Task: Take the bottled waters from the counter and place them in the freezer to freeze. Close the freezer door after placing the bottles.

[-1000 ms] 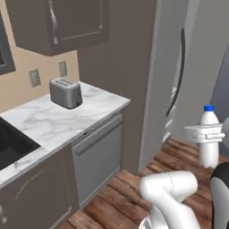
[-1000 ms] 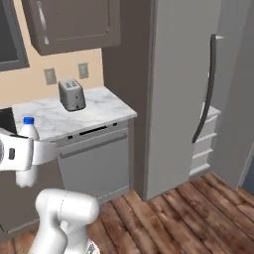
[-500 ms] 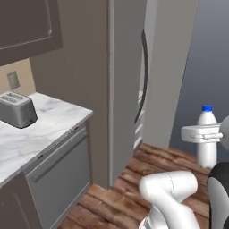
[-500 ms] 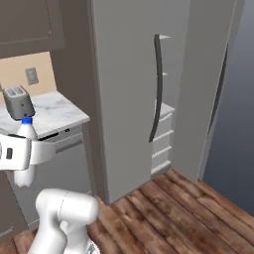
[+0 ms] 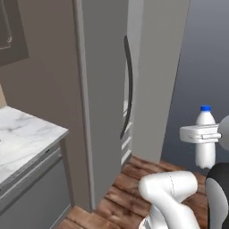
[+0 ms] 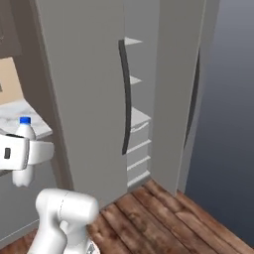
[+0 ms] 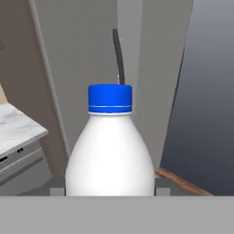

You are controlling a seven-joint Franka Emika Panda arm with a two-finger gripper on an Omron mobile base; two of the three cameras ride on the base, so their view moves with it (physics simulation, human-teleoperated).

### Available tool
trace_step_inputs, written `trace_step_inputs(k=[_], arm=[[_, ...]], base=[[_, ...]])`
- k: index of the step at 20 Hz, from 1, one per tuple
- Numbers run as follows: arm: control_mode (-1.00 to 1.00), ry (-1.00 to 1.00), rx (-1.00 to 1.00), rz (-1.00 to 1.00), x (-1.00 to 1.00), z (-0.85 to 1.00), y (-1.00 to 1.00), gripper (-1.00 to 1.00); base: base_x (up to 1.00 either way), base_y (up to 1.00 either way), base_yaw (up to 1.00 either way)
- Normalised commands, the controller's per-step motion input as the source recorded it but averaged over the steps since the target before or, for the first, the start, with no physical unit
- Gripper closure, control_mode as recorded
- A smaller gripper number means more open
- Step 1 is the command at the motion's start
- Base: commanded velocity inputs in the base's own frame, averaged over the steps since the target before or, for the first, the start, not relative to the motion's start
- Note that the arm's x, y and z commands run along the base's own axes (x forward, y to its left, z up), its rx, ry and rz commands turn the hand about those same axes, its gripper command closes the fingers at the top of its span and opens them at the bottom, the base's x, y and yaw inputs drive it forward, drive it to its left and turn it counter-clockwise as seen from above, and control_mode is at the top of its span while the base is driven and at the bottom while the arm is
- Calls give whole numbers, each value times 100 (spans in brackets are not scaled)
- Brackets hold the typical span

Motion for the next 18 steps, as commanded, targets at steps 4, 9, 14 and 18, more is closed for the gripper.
trace_step_inputs(k=[4,9,14,18], arm=[[100,0,0,0,0,0,0,100],[100,0,0,0,0,0,0,100],[100,0,0,0,0,0,0,100],[100,0,0,0,0,0,0,100]], base=[[70,-49,4],[74,-45,17],[64,-25,26],[41,-5,32]])
